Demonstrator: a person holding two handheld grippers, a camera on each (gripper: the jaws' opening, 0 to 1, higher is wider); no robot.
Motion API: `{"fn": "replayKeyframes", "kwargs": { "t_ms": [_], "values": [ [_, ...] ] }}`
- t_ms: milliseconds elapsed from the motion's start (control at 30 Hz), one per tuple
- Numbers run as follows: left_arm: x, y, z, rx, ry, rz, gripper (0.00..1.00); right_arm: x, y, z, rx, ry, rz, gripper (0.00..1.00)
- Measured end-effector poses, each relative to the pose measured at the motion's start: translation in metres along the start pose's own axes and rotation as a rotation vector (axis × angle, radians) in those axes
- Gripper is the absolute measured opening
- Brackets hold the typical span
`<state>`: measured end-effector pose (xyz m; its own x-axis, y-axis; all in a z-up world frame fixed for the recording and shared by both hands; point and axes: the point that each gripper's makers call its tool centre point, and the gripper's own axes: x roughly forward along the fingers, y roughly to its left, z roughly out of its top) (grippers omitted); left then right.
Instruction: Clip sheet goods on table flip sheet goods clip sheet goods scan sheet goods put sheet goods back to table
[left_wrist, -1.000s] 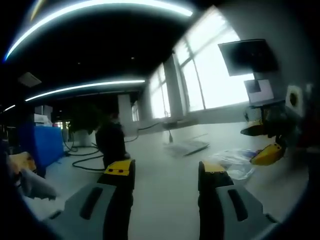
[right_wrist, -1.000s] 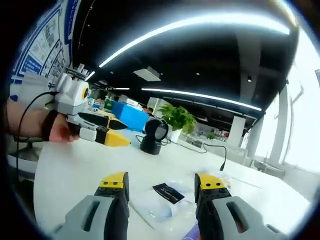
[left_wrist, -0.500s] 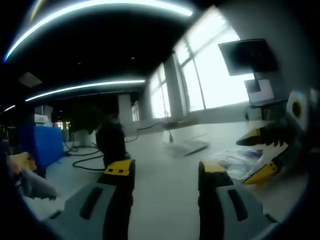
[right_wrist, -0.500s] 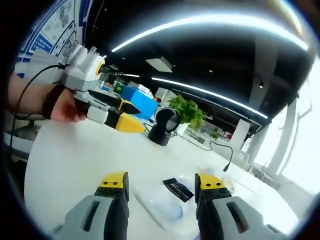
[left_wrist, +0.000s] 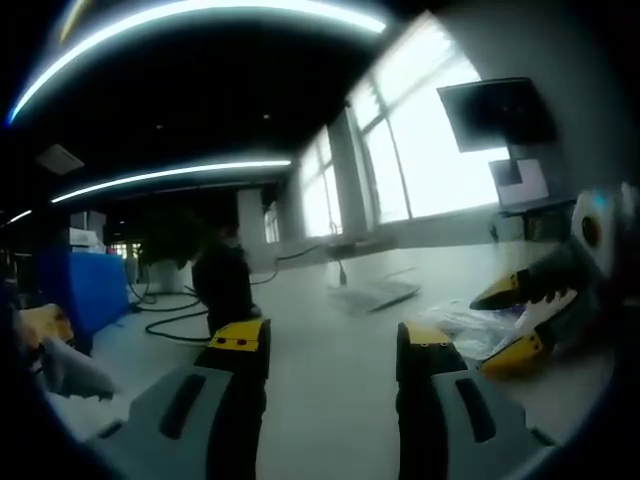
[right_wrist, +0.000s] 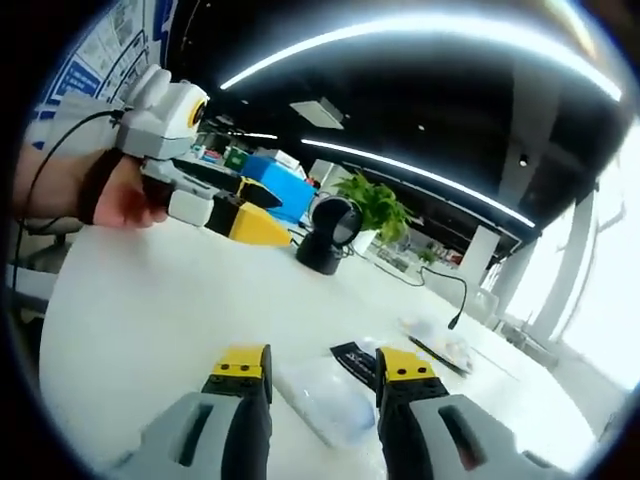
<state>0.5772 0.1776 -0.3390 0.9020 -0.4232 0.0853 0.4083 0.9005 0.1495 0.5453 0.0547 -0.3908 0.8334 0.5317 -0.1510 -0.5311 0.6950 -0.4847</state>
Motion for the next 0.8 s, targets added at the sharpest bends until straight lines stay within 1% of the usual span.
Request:
{"fn": "replayKeyframes", "kwargs": {
  "t_ms": [100, 167, 267, 333, 400, 467, 500, 533, 633, 733, 800],
  "values": [
    [0.0, 0.001, 0.0, -0.002, -0.001, 0.0, 0.43, 0.0, 0.01, -0.003, 0.032, 0.007, 0.036, 0.18],
    [0.0, 0.0, 0.0, 0.0, 0.001, -0.001, 0.43, -0.001, 0.013, -0.003, 0.036, 0.006, 0.034, 0.15],
    [0.0, 0.0, 0.0, 0.0, 0.001, 0.0, 0.43, -0.001, 0.013, -0.002, 0.024, 0.007, 0.031, 0.13],
    [0.0, 0.001, 0.0, -0.001, 0.0, 0.001, 0.43, -0.001, 0.014, -0.002, 0.032, 0.009, 0.032, 0.11],
    [0.0, 0.001, 0.0, -0.001, 0.0, 0.001, 0.43, -0.002, 0.015, -0.005, 0.061, 0.029, 0.037, 0.06],
    [0.0, 0.001, 0.0, -0.001, 0.0, 0.0, 0.43, -0.002, 0.015, -0.007, 0.063, 0.04, 0.03, 0.0],
    [0.0, 0.001, 0.0, 0.0, 0.0, 0.001, 0.43, -0.003, 0.015, -0.01, 0.081, 0.056, 0.026, 0.0],
    [0.0, 0.001, 0.0, -0.001, -0.001, 0.0, 0.43, -0.003, 0.015, -0.008, 0.077, 0.048, 0.028, 0.0],
    [0.0, 0.001, 0.0, -0.001, 0.0, 0.001, 0.43, -0.004, 0.014, -0.01, 0.116, 0.067, 0.024, 0.0],
    [0.0, 0.002, -0.001, 0.0, 0.0, 0.001, 0.43, -0.006, 0.015, -0.013, 0.187, 0.105, 0.039, 0.0],
    [0.001, 0.002, -0.001, -0.001, -0.001, 0.002, 0.43, -0.008, 0.009, -0.008, 0.212, 0.082, 0.034, 0.0]
  ]
}}
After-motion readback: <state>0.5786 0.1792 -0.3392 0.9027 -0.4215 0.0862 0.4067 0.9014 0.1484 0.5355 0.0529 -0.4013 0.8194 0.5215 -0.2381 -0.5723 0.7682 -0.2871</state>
